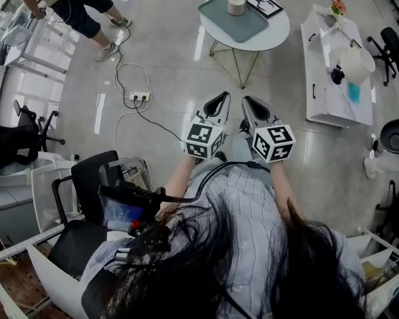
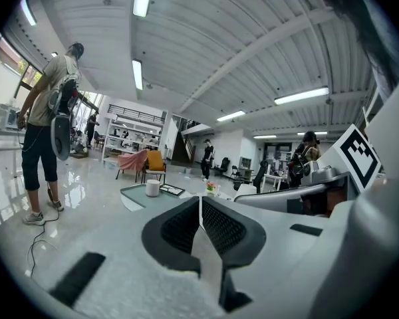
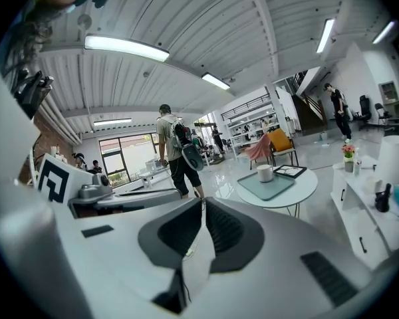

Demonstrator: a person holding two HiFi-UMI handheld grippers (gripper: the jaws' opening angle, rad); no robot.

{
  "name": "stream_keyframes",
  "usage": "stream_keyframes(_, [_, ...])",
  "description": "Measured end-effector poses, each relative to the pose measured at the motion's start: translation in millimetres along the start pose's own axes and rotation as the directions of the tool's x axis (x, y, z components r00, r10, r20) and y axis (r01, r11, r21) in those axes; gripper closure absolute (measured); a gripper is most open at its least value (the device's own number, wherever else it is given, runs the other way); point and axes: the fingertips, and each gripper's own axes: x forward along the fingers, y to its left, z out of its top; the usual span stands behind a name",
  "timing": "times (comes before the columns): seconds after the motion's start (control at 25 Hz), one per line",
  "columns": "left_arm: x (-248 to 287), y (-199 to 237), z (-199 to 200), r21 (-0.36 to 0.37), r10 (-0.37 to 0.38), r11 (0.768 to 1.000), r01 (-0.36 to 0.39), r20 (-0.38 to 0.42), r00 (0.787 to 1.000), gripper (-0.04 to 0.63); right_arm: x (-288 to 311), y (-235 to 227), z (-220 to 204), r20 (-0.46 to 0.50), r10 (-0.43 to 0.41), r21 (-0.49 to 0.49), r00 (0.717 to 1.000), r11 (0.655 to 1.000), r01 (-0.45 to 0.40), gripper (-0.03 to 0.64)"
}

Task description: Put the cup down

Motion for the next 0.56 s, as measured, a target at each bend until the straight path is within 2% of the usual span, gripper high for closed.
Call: stream_keyframes(0.56, [4.0, 6.6, 0.9, 0.009, 0.000, 1.000, 0.001, -0.008, 1.000, 0.572, 5.6, -3.4, 2.1, 0.001, -0.006, -0.001, 1.000, 1.000, 0.006, 0.574])
